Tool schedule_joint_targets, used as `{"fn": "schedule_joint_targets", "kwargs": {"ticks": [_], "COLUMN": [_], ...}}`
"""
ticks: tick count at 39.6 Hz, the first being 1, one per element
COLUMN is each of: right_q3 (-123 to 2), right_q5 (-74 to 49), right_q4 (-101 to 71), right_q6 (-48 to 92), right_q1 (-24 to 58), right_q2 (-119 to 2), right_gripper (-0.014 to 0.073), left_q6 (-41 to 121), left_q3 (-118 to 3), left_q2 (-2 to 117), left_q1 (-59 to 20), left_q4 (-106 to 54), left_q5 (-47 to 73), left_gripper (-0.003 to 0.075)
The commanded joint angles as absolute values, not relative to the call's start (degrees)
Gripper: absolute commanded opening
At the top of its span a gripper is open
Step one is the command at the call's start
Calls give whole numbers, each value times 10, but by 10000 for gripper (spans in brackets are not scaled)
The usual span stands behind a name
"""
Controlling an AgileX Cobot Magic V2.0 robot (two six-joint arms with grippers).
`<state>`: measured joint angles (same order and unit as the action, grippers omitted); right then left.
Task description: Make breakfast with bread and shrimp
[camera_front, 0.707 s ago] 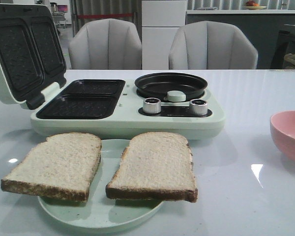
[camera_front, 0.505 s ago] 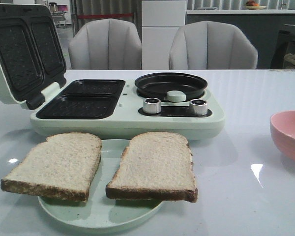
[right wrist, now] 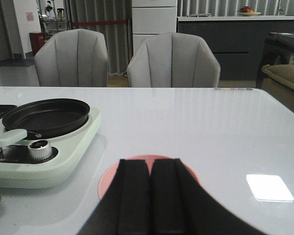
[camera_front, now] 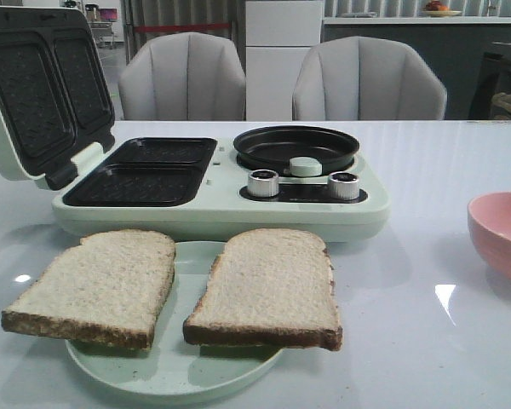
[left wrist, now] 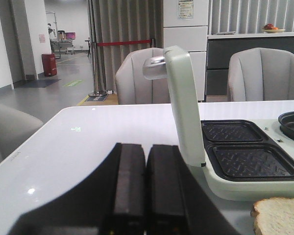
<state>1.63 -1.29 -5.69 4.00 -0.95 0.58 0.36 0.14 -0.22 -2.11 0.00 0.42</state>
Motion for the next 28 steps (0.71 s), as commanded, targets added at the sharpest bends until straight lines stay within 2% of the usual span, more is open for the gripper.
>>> {"fn": "schedule_joint_targets", "kwargs": {"ticks": [1,8,16,28], "right_q3": [6,-9,-111,-308], "right_q5": [44,21,-73,-182], "right_q4": [-58,-69,-71,-71], "right_q6": [44,44,44,44], "right_q1": [-12,-12,-12,-12], "right_q2": [18,18,11,-132], "right_gripper": [17,17,17,17], "left_q6": [0,0,0,0], "left_q3": [5,5,-48,-266], "left_q2": [-14,-14,-13,55], "left_q1": [-25,-25,-27,-27], "left_q4": [0,8,6,6], "left_q5": [-45,-66,-81,91], "left_gripper": [101,101,101,101]}}
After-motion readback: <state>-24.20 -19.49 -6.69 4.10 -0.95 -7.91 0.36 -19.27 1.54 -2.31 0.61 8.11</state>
